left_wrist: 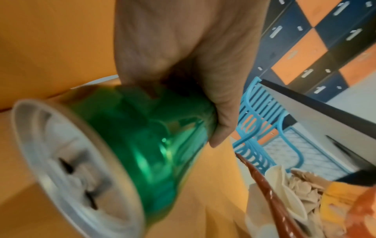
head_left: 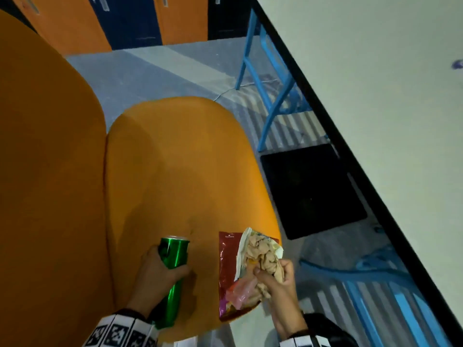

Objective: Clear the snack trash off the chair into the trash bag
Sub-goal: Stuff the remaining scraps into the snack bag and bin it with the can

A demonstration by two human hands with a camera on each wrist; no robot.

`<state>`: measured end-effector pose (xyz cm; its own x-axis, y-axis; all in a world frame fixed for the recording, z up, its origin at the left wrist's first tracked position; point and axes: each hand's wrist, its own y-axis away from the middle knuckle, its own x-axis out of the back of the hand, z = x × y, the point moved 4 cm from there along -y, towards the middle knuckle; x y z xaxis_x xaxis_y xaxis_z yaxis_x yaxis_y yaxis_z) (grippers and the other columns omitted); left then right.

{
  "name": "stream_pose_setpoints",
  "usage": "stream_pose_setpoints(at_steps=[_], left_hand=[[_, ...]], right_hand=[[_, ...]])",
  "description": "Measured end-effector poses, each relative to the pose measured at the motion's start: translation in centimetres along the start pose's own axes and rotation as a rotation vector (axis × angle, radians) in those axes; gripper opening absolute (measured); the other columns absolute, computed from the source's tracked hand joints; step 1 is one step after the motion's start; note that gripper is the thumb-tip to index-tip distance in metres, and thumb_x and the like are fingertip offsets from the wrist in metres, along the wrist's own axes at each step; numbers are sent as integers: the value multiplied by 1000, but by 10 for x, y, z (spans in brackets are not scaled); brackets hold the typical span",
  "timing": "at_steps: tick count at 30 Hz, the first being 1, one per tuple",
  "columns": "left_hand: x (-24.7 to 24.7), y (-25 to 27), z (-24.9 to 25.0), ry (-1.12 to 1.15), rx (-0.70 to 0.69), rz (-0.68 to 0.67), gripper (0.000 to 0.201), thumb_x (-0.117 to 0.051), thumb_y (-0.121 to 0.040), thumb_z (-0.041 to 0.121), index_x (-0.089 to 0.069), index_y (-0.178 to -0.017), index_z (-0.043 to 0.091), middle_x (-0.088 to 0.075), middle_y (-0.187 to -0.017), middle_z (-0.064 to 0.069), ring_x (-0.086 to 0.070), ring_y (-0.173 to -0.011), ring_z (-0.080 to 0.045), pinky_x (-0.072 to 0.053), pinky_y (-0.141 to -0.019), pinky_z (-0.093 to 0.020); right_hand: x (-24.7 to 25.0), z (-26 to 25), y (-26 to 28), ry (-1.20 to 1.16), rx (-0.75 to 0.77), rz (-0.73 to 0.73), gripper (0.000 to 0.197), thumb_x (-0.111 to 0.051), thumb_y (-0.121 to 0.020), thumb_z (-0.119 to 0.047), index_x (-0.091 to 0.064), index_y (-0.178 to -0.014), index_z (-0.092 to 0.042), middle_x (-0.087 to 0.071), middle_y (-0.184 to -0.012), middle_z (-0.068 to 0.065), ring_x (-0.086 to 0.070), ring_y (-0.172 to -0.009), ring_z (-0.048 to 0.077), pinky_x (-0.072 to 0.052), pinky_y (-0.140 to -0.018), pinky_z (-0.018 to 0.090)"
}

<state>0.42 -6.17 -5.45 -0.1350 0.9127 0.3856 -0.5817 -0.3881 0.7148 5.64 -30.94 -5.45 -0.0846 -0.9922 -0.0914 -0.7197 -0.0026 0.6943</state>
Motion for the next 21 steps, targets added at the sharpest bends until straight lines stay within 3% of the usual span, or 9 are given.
stream_pose_setpoints(at_steps=[2, 5, 8, 11, 13, 19, 21], left_hand=[[-11, 18, 14, 5, -66, -38, 65, -83, -49, 27, -49, -102, 12, -60, -94, -17, -61, -77, -27, -44, -59, -32], [-49, 44, 34, -40, -170, -140, 48, -80, -64, 6, -48, -99, 16, -60, -88, -15, -60, -73, -26, -44, -57, -31], [-113, 66, 42, -134, -263, -229, 42, -80, -60, 11, -50, -86, 25, -60, -88, -12, -62, -72, -23, -46, -56, -31], [-184, 90, 33, -230, -333, -305, 43, -79, -53, 22, -49, -83, 30, -57, -88, -6, -61, -75, -18, -49, -65, -29], [-233, 107, 22, -286, -360, -385, 44, -79, -54, 20, -48, -83, 31, -54, -89, -3, -56, -76, -12, -43, -64, -22], [-355, 145, -21, -464, -400, -506, 53, -79, -56, 14, -44, -96, 22, -44, -92, 4, -51, -87, -15, -38, -61, -12], [-389, 151, -33, -508, -420, -529, 57, -79, -57, 15, -45, -102, 20, -42, -91, 7, -49, -90, -15, -40, -68, -12]], right_hand=[[24, 11, 18, -35, 10, 41, 38, -74, -67, -1, -46, -90, -11, -67, -94, 17, -64, -84, 29, -51, -68, 37], [73, 30, 42, -132, 17, 159, 46, -78, -52, -8, -47, -86, -12, -68, -93, 21, -64, -86, 33, -50, -81, 47], [136, 56, 62, -184, 4, 290, 44, -79, -53, -5, -47, -83, -13, -66, -91, 24, -62, -84, 34, -48, -82, 47], [203, 97, 84, -204, -57, 452, 41, -79, -60, 1, -48, -80, -16, -67, -94, 25, -61, -86, 34, -48, -86, 47], [244, 123, 99, -167, -122, 560, 45, -84, -52, -8, -49, -77, -19, -65, -97, 23, -60, -92, 36, -45, -92, 49], [351, 182, 128, -206, -199, 858, 41, -76, -63, 4, -44, -79, -17, -60, -99, 23, -55, -88, 31, -45, -82, 40], [379, 200, 122, -220, -168, 882, 43, -78, -58, -5, -45, -84, -18, -59, -107, 28, -56, -90, 33, -48, -85, 48]])
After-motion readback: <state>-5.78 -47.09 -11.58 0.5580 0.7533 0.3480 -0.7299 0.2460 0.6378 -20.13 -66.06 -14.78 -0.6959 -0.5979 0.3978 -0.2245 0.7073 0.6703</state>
